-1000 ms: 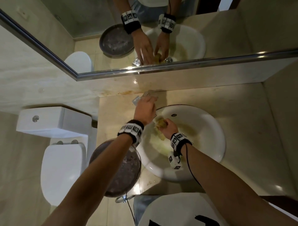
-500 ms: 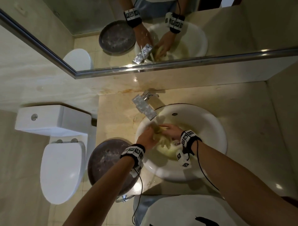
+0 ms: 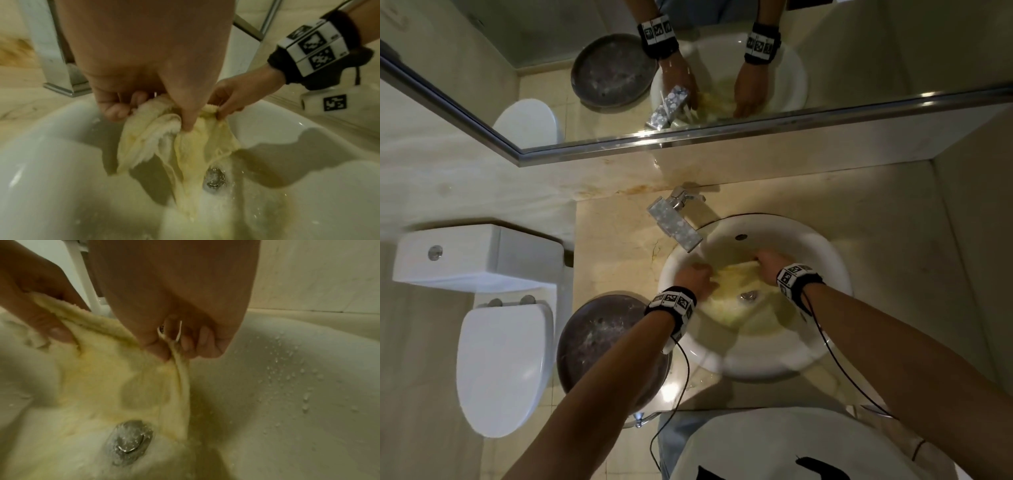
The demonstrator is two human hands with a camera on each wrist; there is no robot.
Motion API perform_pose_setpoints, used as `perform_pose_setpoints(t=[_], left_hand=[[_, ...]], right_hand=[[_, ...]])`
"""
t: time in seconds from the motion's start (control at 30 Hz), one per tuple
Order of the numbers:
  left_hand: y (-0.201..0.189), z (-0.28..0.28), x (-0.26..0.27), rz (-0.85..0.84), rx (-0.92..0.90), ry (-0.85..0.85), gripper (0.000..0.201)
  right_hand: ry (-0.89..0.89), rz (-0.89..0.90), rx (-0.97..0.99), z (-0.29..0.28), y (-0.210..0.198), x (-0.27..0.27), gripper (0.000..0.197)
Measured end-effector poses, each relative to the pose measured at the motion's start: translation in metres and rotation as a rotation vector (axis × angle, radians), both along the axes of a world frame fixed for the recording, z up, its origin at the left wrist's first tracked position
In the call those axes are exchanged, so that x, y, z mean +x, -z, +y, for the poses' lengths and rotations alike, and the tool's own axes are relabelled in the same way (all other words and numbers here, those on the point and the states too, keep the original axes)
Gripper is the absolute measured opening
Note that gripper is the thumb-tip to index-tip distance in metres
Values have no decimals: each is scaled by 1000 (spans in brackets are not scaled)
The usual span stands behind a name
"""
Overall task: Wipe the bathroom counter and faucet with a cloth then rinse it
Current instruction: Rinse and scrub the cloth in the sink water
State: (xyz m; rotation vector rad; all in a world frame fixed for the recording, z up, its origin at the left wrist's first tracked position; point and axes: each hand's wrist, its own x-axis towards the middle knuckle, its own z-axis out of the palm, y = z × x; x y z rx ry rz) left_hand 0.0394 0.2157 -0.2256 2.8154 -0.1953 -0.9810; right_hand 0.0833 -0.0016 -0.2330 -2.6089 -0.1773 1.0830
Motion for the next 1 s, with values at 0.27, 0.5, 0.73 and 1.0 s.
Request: perform_pose_setpoints(t=[0.27, 0.5, 0.73, 1.0], left_hand=[[7, -13, -16, -30, 77, 44, 47], [34, -21, -25, 242, -4, 13, 72], [47, -27, -33, 439, -72, -71, 98], [51, -35, -29, 392, 33, 177, 70]], right_hand=[[-28, -384, -15, -5, 16, -11, 49], [-179, -45, -99, 5, 49, -40, 71], [-257, 215, -85, 3, 56, -64, 30], [-248, 367, -25, 8, 53, -50, 32]])
